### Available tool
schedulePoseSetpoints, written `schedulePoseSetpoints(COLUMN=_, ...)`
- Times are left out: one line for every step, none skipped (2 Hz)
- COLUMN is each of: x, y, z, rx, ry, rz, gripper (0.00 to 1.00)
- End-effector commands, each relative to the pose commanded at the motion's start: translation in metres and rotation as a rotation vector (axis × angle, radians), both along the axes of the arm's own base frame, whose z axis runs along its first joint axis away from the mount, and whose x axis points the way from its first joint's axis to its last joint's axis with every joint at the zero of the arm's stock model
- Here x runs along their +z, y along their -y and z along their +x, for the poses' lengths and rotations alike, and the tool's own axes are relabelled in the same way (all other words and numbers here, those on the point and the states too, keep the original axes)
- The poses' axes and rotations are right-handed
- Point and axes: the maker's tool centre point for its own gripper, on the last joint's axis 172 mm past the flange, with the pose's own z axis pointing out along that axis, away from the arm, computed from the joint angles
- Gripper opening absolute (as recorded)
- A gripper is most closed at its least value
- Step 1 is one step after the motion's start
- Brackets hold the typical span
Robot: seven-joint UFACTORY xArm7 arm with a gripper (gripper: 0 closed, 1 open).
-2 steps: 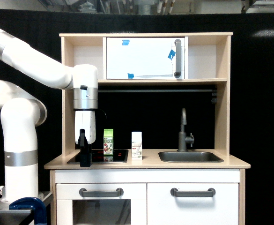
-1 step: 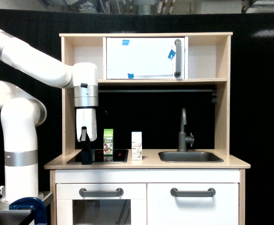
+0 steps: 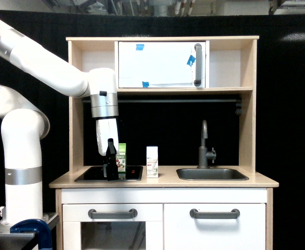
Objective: Put the white box into the sink
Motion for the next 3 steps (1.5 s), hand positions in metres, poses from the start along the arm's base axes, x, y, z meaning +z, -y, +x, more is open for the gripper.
schedulePoseSetpoints(x=0.02, y=-0.027, z=0.054, rx=0.321, ry=0.079, rz=0.103, gripper=1.0)
schedulePoseSetpoints(x=0.029, y=-0.06, z=0.082, rx=0.765, ry=0.081, rz=0.146, gripper=1.0)
schedulePoseSetpoints(x=0.028, y=-0.076, z=0.073, rx=1.188, ry=0.057, rz=0.227, gripper=1.0)
